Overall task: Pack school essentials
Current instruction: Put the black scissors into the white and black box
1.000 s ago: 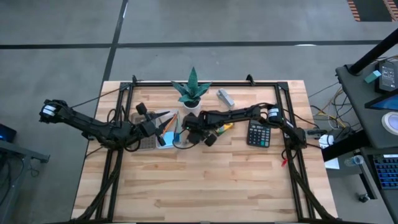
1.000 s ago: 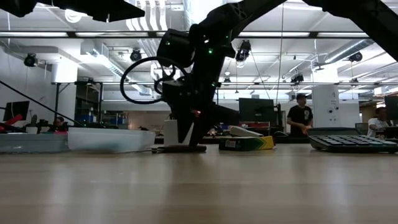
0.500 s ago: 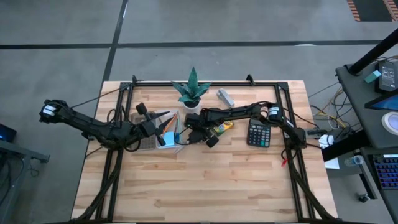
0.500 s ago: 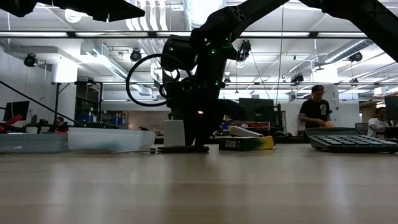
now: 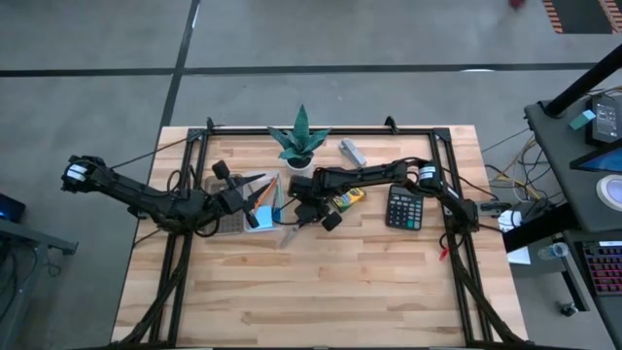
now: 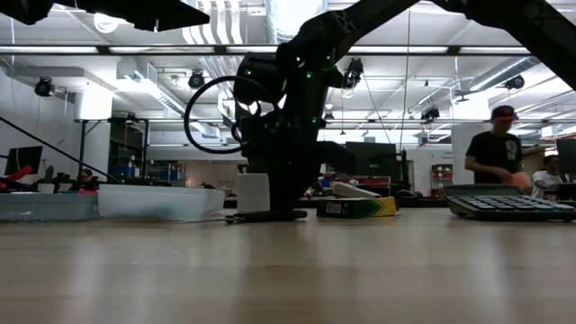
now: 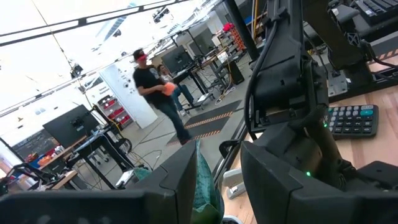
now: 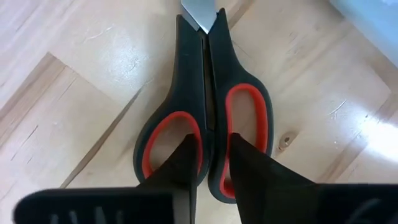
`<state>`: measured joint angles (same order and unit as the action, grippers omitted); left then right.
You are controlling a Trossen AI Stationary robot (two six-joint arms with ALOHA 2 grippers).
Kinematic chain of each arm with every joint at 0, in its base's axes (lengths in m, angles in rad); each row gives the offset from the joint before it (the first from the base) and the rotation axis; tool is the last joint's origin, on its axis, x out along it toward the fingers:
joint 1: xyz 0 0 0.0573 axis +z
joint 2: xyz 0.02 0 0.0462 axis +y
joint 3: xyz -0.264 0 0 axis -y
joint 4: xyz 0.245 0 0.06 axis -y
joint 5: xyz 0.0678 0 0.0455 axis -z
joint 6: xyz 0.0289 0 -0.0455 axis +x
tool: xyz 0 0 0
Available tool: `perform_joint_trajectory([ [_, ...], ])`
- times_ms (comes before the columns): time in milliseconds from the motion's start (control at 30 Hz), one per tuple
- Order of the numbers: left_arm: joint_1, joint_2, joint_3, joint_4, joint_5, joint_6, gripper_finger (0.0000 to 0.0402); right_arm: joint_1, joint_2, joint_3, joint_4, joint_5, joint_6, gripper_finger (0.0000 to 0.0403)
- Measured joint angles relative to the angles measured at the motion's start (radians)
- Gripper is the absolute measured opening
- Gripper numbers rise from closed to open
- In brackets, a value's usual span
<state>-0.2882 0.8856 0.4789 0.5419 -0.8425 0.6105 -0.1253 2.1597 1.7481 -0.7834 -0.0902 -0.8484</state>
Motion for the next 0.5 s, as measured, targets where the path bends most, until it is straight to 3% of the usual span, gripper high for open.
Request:
perform_joint_trajectory([
  [333, 0.000, -0.002, 0.000, 0.009, 0.000, 0.000, 0.0107, 0.000, -0.006, 0.000, -0.004, 0.001, -0.007, 0.0011],
  [500, 0.000, -0.003, 0.000, 0.019, 0.000, 0.000, 0.0107, 0.000, -0.011, -0.001, -0.006, 0.003, 0.003, 0.0009],
])
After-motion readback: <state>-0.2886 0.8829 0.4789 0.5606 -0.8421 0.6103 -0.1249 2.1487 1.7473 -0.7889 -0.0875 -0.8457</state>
